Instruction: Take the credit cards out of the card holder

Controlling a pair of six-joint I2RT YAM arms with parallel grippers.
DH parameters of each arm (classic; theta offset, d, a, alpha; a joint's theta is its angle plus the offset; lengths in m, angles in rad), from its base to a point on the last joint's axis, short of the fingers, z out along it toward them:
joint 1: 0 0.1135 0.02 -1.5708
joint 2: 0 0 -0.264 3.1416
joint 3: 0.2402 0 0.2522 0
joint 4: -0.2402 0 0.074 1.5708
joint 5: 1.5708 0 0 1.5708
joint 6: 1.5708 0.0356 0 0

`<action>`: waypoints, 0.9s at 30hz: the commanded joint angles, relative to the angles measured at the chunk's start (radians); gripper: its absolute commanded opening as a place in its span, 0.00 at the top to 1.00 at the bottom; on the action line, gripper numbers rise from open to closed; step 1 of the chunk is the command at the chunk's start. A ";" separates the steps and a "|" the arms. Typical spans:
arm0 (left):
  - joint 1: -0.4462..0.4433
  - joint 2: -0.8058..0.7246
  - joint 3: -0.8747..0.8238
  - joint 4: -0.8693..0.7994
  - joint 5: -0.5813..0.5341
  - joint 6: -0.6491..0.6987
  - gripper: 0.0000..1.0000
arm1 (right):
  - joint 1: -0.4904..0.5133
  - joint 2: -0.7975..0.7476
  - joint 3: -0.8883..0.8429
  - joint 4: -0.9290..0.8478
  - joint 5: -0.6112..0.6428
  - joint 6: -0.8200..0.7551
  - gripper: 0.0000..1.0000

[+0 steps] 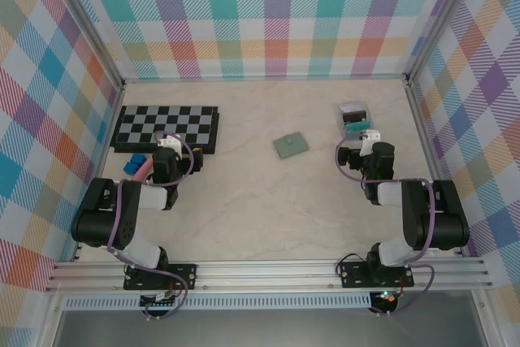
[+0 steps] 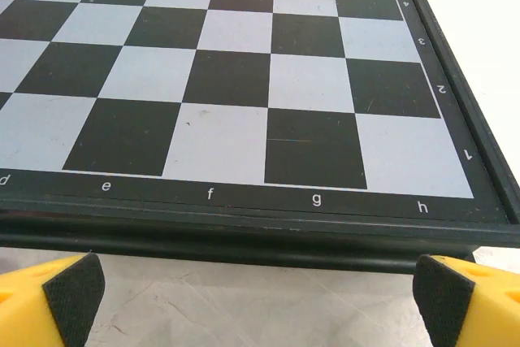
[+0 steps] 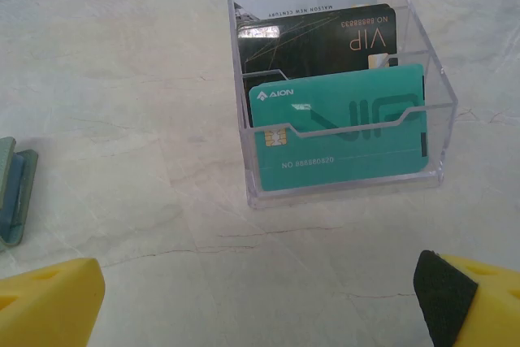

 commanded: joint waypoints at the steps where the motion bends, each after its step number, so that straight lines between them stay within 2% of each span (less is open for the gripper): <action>1: 0.016 0.007 0.023 0.017 0.013 -0.003 0.00 | -0.006 0.009 0.020 0.038 -0.019 0.008 0.00; 27: 0.019 0.001 0.013 0.033 0.020 -0.002 0.00 | -0.006 -0.002 0.006 0.055 -0.042 -0.003 0.00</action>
